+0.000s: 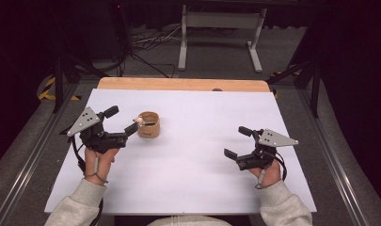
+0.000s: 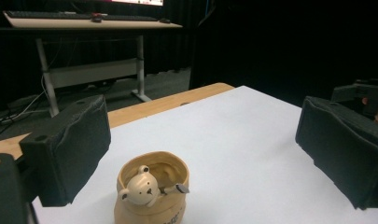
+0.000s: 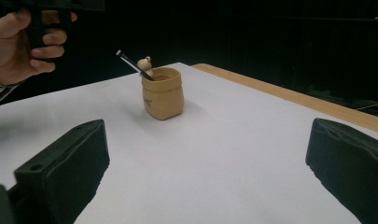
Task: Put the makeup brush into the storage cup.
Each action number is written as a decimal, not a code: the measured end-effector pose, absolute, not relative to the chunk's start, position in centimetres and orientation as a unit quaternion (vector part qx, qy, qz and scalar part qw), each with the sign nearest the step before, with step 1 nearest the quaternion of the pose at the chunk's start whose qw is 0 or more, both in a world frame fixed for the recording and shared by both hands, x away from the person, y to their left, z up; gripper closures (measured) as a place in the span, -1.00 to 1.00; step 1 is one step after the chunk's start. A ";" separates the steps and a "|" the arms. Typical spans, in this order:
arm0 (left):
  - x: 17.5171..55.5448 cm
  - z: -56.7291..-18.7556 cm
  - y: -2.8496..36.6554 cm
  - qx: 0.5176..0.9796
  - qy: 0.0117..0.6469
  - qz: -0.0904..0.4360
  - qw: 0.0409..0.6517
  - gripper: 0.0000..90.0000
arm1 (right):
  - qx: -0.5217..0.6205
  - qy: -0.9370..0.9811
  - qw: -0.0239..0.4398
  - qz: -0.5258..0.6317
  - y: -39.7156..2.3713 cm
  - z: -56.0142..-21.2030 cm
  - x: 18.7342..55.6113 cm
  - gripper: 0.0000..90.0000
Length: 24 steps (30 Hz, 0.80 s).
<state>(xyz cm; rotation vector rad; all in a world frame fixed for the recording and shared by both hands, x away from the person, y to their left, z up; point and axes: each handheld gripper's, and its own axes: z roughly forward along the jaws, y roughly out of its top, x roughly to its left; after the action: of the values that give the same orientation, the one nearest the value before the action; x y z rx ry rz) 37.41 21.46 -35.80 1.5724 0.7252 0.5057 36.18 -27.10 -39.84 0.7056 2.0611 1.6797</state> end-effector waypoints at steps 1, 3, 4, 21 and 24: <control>37.2 -35.8 21.6 0.684 0.313 0.219 0.621 -0.91 | 0.253 0.734 0.198 0.599 -27.3 -39.8 36.3 -1.00; 36.9 -35.9 21.6 0.684 0.312 0.218 0.622 -0.91 | 0.253 0.733 0.201 0.599 -27.5 -39.7 36.3 -1.00; 36.6 -35.9 21.7 0.685 0.309 0.218 0.623 -0.91 | 0.250 0.732 0.203 0.600 -27.6 -39.7 36.3 -1.00; 34.8 -38.7 23.2 0.699 0.319 0.217 0.602 -0.89 | 0.255 0.734 0.211 0.593 -28.5 -40.3 36.9 -1.00; 34.5 -39.5 23.4 0.702 0.318 0.216 0.600 -0.89 | 0.256 0.736 0.214 0.589 -28.7 -40.6 36.9 -1.00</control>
<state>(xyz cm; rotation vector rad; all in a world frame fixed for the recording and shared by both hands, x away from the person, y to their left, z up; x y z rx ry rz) 34.48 23.39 -39.47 1.6267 0.7370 0.5017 36.93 -28.68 -40.57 0.7105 2.0411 1.6344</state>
